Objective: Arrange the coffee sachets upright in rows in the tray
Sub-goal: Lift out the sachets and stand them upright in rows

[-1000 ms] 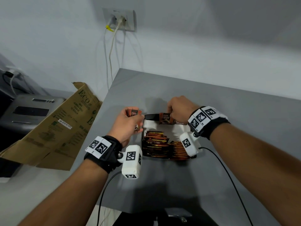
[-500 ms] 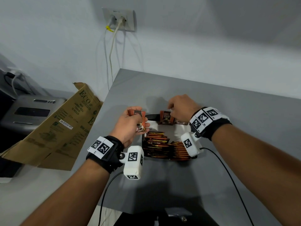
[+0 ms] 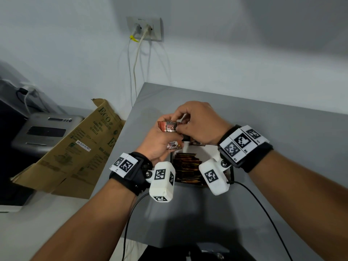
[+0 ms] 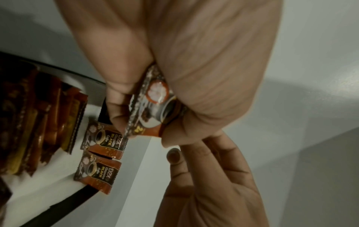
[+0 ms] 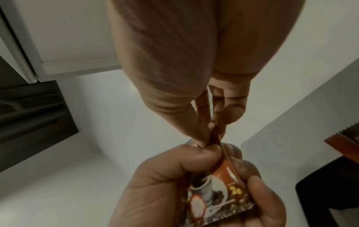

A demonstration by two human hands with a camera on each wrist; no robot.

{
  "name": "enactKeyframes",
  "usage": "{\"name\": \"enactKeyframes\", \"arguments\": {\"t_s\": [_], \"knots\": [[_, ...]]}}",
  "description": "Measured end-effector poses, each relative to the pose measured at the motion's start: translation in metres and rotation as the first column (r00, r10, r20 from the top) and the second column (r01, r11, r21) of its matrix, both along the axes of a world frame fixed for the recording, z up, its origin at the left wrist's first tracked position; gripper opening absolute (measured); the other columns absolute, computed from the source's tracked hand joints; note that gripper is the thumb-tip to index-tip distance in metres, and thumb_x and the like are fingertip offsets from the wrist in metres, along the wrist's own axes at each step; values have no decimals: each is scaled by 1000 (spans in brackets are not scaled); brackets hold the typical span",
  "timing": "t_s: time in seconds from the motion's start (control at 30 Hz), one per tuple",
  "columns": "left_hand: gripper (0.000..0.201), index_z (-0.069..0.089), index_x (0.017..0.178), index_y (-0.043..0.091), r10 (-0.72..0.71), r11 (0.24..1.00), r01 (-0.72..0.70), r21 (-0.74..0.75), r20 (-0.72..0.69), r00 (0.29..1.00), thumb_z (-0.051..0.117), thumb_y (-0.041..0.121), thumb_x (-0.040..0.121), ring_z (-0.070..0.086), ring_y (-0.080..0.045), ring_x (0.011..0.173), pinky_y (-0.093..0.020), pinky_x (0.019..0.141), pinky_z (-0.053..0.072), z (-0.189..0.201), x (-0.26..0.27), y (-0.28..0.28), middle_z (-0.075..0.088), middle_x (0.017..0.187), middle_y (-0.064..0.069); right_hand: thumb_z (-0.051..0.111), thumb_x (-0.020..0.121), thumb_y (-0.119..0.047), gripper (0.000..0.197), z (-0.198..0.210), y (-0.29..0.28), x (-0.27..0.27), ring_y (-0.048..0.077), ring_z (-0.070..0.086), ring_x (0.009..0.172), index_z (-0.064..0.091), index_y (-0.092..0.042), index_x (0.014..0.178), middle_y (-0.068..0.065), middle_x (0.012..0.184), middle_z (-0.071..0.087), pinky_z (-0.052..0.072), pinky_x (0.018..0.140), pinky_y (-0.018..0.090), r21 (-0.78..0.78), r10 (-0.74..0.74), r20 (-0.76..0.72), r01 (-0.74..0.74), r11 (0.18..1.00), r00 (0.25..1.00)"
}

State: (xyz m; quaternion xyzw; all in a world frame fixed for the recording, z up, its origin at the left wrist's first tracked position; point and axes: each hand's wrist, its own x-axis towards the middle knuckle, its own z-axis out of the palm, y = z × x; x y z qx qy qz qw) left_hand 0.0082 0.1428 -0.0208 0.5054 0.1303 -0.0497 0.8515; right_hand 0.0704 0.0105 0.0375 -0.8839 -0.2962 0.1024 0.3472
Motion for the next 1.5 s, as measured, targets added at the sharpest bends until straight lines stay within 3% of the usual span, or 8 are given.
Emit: {"name": "enactKeyframes", "arguments": {"t_s": [0.13,0.3,0.43,0.57,0.77,0.9,1.23,1.5], "knots": [[67,49,121,6,34,999,-34,-2,14,999,53,-20,59,66,-20,60,-31,49,52,-3,-1,2,66,80,-12,72,79,-7,25,-2,7,-4,-1,54,67,76,-21,98,-15,80,61,37,64,0,-49,23,68,-20,999,997],[55,54,118,8,78,997,-77,14,-24,997,60,-22,71,67,-22,66,-32,53,56,-8,-1,7,67,86,-13,69,84,-6,26,2,10,-5,8,62,79,75,-20,105,-5,91,70,49,75,17,-113,59,77,-50,992,995],[52,52,127,11,241,966,-227,126,-111,964,72,-1,80,62,-16,67,-33,62,51,-16,-1,21,67,91,-6,69,85,-6,21,4,2,15,6,64,79,76,-24,95,-10,85,70,50,71,17,-143,-8,30,12,990,1000],[39,55,122,19,373,922,-346,173,-160,914,66,3,88,54,-12,65,-37,70,49,-23,0,42,66,85,7,67,88,-6,17,-12,-6,32,9,68,77,74,-21,92,-6,84,71,52,67,21,-279,-32,-41,19,960,999],[31,57,111,23,364,921,-324,218,-175,915,64,4,88,54,-13,65,-34,67,49,-32,-4,52,65,88,7,63,89,-3,20,-48,4,32,16,69,76,71,-21,89,3,90,73,60,70,32,-443,-33,-99,-14,896,995],[30,56,111,23,343,927,-299,225,-196,919,62,4,90,54,-13,67,-34,68,50,-37,-7,52,64,88,6,63,89,-3,19,-59,7,33,14,69,71,70,-20,89,3,87,73,56,63,27,-472,-36,-85,-9,882,996],[38,55,121,18,324,940,-287,186,-219,920,52,-4,90,55,-16,70,-35,69,52,-36,-7,49,63,91,0,65,85,0,21,-71,13,39,20,69,81,69,-21,85,6,92,73,56,70,30,-474,-58,-79,13,880,995],[46,52,119,13,282,952,-248,181,-192,940,52,-18,85,61,-25,71,-40,68,56,-32,-7,39,59,95,-11,65,88,-7,21,-71,7,40,22,66,94,70,-18,105,7,109,69,57,84,34,-448,-66,-16,52,893,998]]}}
